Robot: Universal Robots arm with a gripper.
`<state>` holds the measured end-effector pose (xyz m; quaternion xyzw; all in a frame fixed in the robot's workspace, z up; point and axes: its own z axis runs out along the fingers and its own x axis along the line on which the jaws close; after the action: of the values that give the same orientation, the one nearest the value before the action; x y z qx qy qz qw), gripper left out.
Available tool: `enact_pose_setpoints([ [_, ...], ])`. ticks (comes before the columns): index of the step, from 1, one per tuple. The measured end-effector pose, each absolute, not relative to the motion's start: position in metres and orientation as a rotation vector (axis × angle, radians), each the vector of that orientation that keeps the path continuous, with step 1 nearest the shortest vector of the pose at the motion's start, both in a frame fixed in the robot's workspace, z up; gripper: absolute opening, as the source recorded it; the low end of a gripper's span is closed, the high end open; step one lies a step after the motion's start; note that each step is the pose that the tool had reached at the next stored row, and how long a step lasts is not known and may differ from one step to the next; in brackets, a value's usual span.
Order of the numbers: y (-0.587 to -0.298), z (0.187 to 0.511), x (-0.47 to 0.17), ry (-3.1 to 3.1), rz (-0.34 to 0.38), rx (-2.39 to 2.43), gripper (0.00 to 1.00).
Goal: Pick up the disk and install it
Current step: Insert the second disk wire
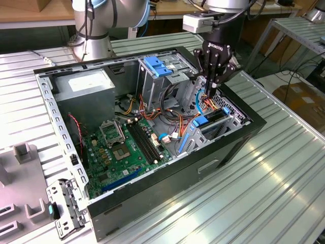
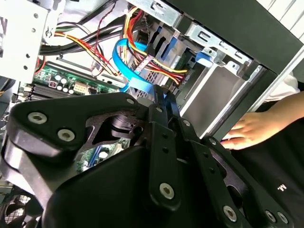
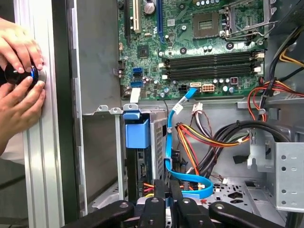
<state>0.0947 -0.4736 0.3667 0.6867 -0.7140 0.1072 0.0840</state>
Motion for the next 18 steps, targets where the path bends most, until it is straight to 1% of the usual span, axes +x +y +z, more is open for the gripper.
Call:
enact_pose_setpoints([
  [4,-0.487,0.363,0.092,-2.132,0.303,2.074,0.16],
  [9,-0.493,0.359,0.087,-2.126,0.288,2.104,0.16],
  [14,-0.498,0.356,0.08,-2.125,0.292,2.123,0.16],
  [16,-0.52,0.353,0.077,-2.168,0.259,2.164,0.16],
  [18,-0.523,0.352,0.077,-2.173,0.255,2.169,0.16],
])
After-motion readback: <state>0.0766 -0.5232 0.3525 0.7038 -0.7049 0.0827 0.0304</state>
